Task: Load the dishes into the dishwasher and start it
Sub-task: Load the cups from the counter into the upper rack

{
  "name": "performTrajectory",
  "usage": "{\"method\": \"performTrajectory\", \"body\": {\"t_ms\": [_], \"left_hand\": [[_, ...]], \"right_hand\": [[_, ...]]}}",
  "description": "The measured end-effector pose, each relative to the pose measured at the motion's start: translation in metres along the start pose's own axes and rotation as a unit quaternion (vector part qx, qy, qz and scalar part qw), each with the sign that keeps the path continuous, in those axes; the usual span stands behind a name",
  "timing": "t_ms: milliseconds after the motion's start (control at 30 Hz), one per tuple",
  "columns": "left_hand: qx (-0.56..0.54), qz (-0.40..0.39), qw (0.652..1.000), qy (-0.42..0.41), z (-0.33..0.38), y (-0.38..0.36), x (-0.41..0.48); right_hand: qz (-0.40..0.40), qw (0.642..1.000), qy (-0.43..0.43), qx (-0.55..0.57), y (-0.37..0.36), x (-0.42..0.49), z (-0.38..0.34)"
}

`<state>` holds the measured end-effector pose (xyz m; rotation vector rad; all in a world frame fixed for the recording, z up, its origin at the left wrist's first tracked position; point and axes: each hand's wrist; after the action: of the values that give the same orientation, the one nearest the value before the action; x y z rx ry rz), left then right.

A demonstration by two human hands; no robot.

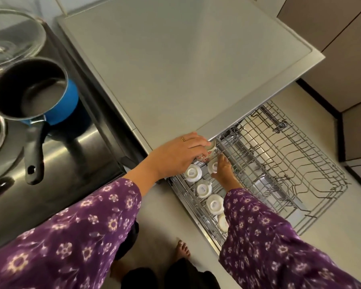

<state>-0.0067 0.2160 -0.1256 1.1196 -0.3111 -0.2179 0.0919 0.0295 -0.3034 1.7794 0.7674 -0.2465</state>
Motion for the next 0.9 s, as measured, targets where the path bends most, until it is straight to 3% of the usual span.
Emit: {"method": "performTrajectory", "body": {"t_ms": [300, 567, 700, 833, 900], "left_hand": [[-0.007, 0.015, 1.000, -0.006, 0.002, 0.001, -0.003], [0.027, 0.025, 0.999, 0.015, 0.019, 0.008, -0.014], [-0.062, 0.091, 0.986, 0.126, 0.055, 0.030, -0.041], [-0.111, 0.187, 0.965, 0.146, 0.084, 0.081, -0.113], [-0.091, 0.239, 0.950, 0.177, 0.086, 0.108, -0.166]], "right_hand": [[0.106, 0.988, -0.033, 0.110, 0.006, -0.037, -0.028], [0.150, 0.977, 0.117, 0.092, 0.024, -0.138, -0.098], [0.170, 0.962, 0.175, 0.120, 0.039, -0.200, -0.142], [0.142, 0.972, 0.140, 0.128, 0.032, -0.257, -0.198], [0.142, 0.962, 0.177, 0.152, 0.023, -0.280, -0.238]]}}
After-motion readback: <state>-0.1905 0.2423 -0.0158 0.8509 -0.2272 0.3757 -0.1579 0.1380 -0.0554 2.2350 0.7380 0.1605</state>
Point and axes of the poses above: each hand's wrist, its own x-axis towards the middle knuckle, its own y-axis out of the back of the hand, z = x × y, and after that the axes turned 2 degrees about z, right-handed
